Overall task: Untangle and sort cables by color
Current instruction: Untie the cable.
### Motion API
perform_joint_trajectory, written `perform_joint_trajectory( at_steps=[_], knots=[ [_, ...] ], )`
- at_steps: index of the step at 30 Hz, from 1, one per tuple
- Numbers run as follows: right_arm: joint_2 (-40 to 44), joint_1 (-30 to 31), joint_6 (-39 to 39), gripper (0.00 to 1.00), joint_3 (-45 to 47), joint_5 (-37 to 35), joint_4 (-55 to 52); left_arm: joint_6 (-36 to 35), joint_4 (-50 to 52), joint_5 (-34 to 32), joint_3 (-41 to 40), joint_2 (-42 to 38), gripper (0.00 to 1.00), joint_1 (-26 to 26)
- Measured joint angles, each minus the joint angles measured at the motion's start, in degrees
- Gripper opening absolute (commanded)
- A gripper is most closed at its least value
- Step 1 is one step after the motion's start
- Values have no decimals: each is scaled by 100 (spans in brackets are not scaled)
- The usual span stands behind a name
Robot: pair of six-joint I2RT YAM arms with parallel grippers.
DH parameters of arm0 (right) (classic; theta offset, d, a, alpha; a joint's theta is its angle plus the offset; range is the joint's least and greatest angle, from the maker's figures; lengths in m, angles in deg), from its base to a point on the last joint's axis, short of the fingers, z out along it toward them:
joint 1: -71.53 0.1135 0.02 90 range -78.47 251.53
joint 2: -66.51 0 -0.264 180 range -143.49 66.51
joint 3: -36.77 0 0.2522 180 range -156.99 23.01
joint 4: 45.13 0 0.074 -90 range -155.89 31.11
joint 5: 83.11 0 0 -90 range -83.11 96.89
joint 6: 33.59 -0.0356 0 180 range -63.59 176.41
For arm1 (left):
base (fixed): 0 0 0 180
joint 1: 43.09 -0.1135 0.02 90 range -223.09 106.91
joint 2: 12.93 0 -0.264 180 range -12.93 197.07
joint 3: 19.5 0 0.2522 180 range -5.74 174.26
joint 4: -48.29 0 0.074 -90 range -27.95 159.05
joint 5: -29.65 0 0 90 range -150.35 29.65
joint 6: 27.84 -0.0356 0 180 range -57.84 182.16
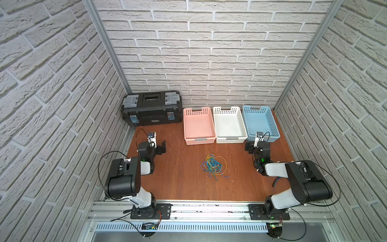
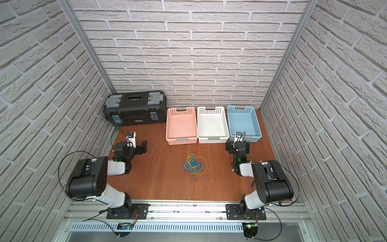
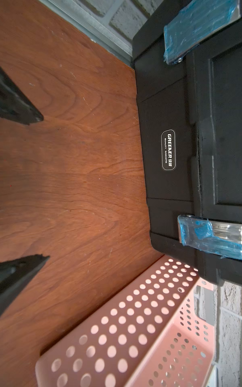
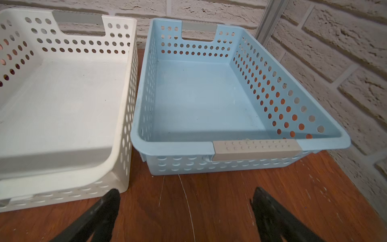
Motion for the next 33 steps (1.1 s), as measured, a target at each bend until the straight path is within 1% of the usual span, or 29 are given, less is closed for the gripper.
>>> perform_joint_trajectory(
  at_steps=[28,30,33],
  knots=[
    [0,0,2,99,0,-2,2,-2,7,0,0,0,98,-4],
    [17,2,2,99,-13,2,-52,-11,149,-9,37,-42,98,4],
    [295,0,-4,99,-125,-17,-516,-48,789,-90,227,-396,98,76]
  ],
)
